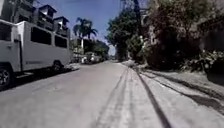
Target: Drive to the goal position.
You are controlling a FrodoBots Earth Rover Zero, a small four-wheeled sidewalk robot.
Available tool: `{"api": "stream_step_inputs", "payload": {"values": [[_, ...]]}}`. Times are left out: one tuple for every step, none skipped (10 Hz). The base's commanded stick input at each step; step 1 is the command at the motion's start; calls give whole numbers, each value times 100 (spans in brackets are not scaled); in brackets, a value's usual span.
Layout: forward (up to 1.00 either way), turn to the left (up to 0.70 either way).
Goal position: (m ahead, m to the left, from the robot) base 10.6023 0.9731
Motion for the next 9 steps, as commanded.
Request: {"api": "stream_step_inputs", "payload": {"values": [[78,2],[85,2],[85,2],[85,2],[85,2],[85,2],[85,2],[85,2],[85,2]]}}
